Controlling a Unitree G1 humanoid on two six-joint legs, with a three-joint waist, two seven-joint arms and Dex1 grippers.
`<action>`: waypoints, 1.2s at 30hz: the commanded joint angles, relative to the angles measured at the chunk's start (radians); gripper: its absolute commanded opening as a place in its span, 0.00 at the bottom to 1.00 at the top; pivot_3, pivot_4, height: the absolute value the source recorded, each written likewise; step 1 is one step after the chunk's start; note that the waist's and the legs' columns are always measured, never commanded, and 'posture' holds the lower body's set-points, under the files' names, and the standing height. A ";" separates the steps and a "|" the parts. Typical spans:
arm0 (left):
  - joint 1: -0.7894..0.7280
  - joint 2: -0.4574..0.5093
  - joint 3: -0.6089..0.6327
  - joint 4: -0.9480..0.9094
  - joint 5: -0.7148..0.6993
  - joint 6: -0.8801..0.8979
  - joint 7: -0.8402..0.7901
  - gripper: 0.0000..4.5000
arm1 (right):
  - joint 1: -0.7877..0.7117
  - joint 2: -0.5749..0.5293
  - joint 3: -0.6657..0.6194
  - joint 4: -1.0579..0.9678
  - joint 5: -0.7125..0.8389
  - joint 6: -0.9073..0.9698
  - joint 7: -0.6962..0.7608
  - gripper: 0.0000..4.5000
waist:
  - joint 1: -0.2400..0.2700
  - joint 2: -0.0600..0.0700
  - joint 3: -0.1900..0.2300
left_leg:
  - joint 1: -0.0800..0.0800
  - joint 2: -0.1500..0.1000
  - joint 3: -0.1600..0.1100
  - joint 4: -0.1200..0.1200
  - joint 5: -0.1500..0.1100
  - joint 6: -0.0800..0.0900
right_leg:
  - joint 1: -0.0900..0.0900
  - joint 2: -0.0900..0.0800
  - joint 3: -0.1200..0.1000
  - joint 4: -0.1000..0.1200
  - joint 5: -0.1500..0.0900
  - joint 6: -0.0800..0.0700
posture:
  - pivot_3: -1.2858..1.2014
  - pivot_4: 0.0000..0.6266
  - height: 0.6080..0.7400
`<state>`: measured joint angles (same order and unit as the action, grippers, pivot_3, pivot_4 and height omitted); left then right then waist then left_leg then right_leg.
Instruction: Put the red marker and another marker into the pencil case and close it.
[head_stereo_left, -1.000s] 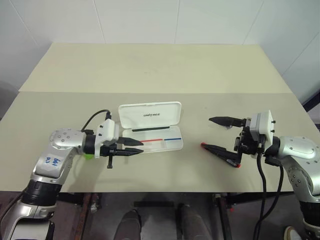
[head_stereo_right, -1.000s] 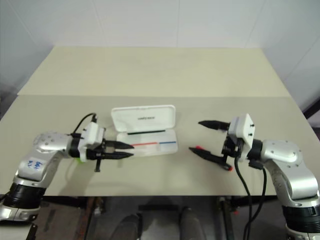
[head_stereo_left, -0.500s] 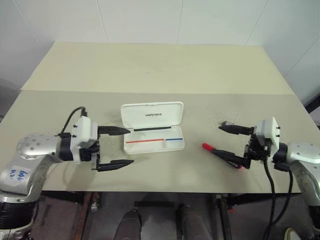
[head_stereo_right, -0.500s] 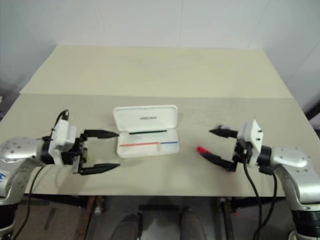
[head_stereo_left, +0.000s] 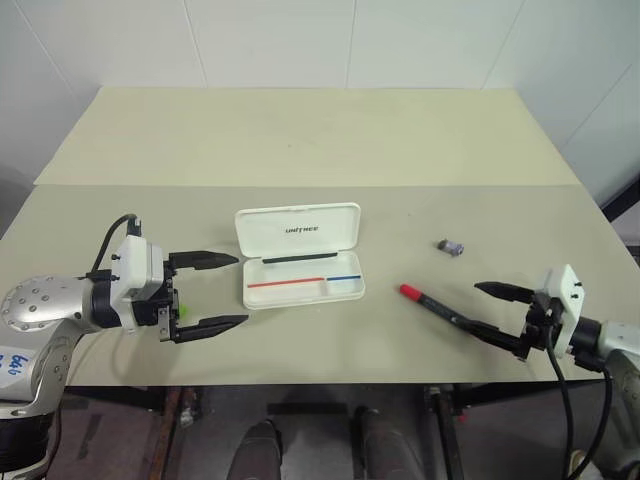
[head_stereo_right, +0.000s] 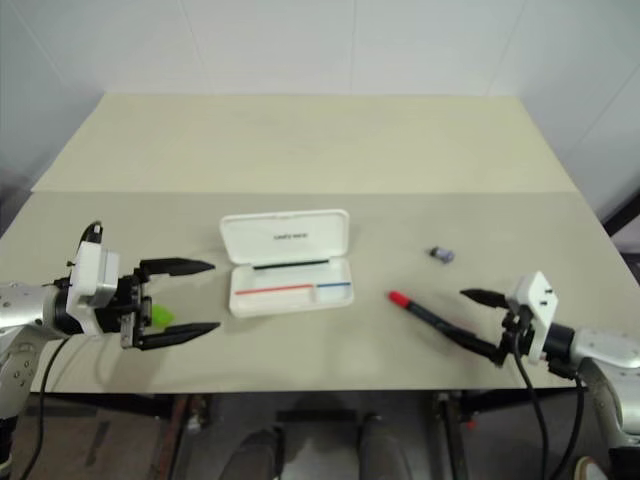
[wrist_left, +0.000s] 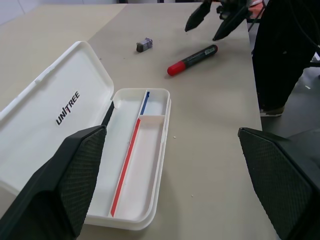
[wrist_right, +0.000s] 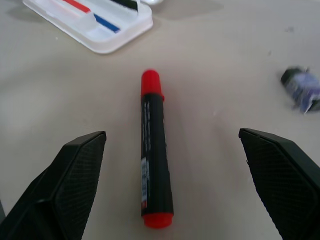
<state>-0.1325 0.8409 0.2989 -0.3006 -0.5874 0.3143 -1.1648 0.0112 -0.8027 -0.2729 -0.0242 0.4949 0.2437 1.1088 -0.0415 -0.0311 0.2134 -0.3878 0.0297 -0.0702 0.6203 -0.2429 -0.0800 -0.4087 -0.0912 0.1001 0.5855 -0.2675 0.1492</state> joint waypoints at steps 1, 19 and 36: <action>-0.026 0.022 0.020 0.023 0.004 -0.029 -0.010 0.99 | -0.010 0.012 0.014 0.018 -0.018 -0.028 0.002 1.00 | -0.001 0.000 0.000 | 0.000 0.000 0.000 0.000 0.000 0.000 | 0.000 0.000 0.000 0.000 0.000 0.000 | 0.52 0.24 1.00; -0.075 0.049 0.034 0.101 0.023 -0.055 -0.005 1.00 | -0.044 0.064 0.102 0.167 -0.109 -0.135 0.015 0.30 | -0.013 -0.002 -0.001 | 0.001 0.000 0.000 -0.002 0.000 0.000 | 0.001 0.000 0.000 0.000 0.000 0.000 | 0.52 0.24 1.00; -0.058 0.070 0.054 0.209 0.050 -0.151 -0.057 1.00 | -0.311 0.030 0.229 0.002 -0.135 -0.158 0.116 0.14 | -0.016 -0.001 -0.001 | 0.001 0.000 0.000 -0.002 0.000 0.000 | 0.000 0.000 0.000 0.001 0.000 0.001 | 0.52 0.24 1.00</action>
<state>-0.1896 0.8869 0.3214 -0.0946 -0.5416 0.1855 -1.2159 -0.2705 -0.7605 -0.0578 0.0105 0.3601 0.1074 1.1969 -0.0576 -0.0323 0.2127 -0.3869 0.0299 -0.0699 0.6187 -0.2428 -0.0801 -0.4090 -0.0910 0.1005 0.5868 -0.2673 0.1498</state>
